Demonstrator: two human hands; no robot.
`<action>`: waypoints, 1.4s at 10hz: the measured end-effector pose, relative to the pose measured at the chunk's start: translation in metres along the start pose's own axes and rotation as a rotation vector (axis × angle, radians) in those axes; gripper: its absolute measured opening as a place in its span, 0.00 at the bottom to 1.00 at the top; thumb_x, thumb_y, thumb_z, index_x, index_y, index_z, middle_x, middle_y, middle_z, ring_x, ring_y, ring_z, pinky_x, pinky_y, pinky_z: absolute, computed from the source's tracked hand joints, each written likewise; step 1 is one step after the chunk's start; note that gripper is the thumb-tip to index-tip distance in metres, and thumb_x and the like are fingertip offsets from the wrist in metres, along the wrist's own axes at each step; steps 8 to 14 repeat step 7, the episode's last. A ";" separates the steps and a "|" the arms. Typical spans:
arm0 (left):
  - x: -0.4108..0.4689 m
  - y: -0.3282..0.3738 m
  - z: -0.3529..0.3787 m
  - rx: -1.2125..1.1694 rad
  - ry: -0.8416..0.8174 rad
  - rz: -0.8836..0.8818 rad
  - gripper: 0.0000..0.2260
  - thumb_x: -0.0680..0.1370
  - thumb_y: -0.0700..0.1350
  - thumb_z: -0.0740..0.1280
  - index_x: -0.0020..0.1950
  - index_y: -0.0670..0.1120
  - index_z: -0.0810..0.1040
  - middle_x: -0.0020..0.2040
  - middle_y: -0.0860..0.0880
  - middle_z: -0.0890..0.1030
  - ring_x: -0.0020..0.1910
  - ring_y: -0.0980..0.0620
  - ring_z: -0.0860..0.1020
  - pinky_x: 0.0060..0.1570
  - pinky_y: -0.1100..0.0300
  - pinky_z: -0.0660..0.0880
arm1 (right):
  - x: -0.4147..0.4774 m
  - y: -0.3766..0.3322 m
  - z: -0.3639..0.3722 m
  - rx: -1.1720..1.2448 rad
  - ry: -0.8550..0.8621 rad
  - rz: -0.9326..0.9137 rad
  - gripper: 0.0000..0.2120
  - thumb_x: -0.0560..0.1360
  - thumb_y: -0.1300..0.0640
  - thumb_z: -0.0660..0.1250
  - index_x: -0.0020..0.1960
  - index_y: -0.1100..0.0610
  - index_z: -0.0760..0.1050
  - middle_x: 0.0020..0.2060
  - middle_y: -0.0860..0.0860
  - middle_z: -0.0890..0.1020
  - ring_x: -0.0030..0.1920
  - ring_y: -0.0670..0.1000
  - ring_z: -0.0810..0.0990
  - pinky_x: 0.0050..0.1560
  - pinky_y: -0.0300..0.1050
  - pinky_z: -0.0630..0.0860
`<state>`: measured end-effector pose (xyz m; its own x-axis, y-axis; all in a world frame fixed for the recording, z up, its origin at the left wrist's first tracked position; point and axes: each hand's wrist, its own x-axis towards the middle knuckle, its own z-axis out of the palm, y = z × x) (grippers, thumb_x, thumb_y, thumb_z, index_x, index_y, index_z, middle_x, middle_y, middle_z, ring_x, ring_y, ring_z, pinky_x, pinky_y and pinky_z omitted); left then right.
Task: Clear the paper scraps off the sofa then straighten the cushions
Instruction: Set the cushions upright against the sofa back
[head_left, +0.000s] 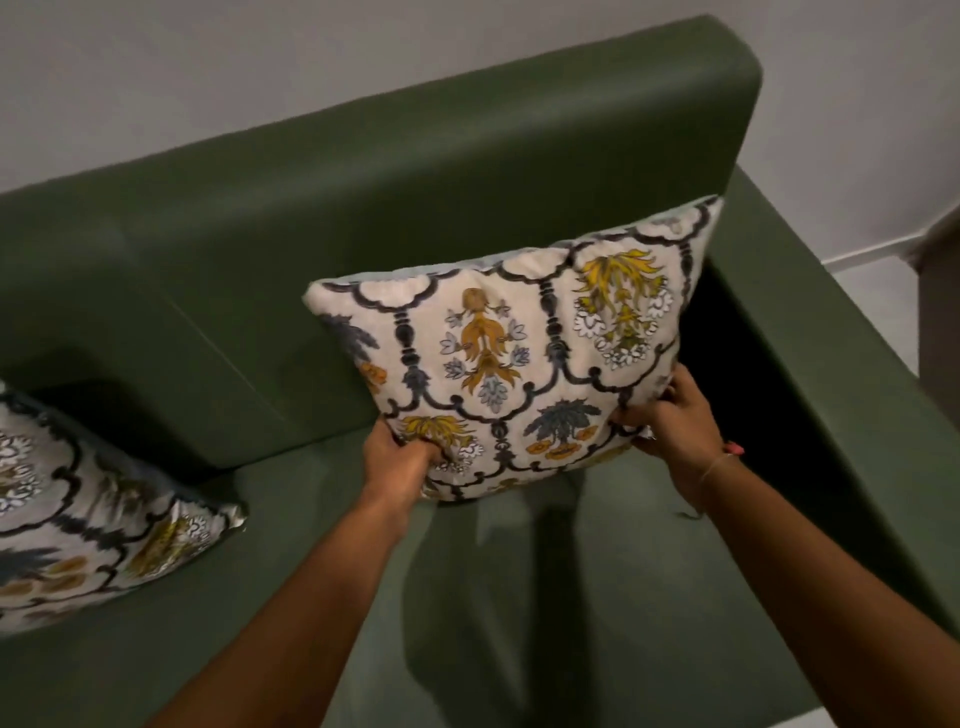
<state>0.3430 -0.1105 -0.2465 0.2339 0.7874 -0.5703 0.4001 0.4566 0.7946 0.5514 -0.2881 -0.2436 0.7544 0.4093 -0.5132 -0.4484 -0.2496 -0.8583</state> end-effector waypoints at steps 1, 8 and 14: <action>0.011 -0.002 -0.014 -0.027 0.049 0.014 0.19 0.64 0.27 0.64 0.45 0.50 0.75 0.44 0.49 0.83 0.47 0.47 0.80 0.39 0.59 0.76 | 0.006 0.000 0.026 -0.039 -0.037 -0.035 0.37 0.64 0.72 0.68 0.66 0.43 0.70 0.47 0.36 0.83 0.51 0.45 0.78 0.44 0.46 0.78; -0.011 -0.081 -0.146 0.645 -0.149 0.050 0.33 0.71 0.49 0.70 0.75 0.54 0.63 0.71 0.46 0.73 0.68 0.45 0.73 0.69 0.52 0.70 | -0.166 -0.043 0.076 0.005 0.086 -0.310 0.30 0.72 0.60 0.72 0.71 0.50 0.67 0.66 0.51 0.78 0.65 0.50 0.77 0.62 0.49 0.77; -0.011 -0.081 -0.146 0.645 -0.149 0.050 0.33 0.71 0.49 0.70 0.75 0.54 0.63 0.71 0.46 0.73 0.68 0.45 0.73 0.69 0.52 0.70 | -0.166 -0.043 0.076 0.005 0.086 -0.310 0.30 0.72 0.60 0.72 0.71 0.50 0.67 0.66 0.51 0.78 0.65 0.50 0.77 0.62 0.49 0.77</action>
